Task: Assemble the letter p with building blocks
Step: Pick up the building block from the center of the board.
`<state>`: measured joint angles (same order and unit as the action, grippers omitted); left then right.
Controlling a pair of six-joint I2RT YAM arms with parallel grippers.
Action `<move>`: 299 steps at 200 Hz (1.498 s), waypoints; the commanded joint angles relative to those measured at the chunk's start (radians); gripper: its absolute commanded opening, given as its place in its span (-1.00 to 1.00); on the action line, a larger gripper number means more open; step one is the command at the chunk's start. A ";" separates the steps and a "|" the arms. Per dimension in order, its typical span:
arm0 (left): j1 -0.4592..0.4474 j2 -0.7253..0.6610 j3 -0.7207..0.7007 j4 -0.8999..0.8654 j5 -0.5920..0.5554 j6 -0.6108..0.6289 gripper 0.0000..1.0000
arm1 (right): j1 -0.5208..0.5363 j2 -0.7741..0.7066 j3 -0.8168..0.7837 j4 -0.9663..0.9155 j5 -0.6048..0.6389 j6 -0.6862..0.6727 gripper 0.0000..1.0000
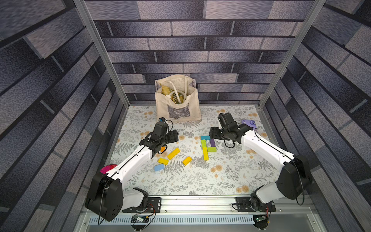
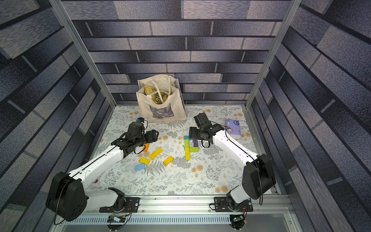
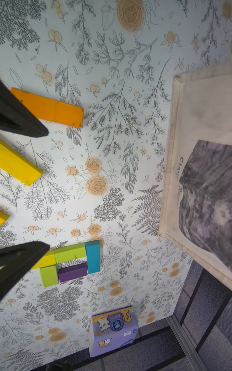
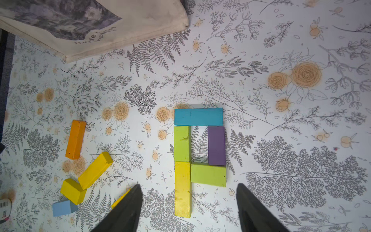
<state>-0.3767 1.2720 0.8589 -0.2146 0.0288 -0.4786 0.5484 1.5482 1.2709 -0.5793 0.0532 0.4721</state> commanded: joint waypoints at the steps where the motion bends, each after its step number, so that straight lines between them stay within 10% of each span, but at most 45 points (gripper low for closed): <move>1: 0.041 -0.013 0.018 -0.152 0.020 0.016 0.81 | -0.002 0.070 0.093 -0.016 -0.054 -0.055 0.60; 85: 0.122 0.038 -0.008 -0.180 0.029 -0.048 0.99 | 0.076 0.232 0.177 0.004 -0.151 -0.050 0.63; 299: 0.162 0.353 0.014 -0.036 0.062 -0.013 0.56 | 0.141 0.237 0.106 -0.012 -0.114 -0.037 0.56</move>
<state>-0.2195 1.6138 0.8627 -0.2729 0.0753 -0.5049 0.6899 1.8103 1.4113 -0.5720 -0.0837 0.4267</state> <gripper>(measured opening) 0.801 0.782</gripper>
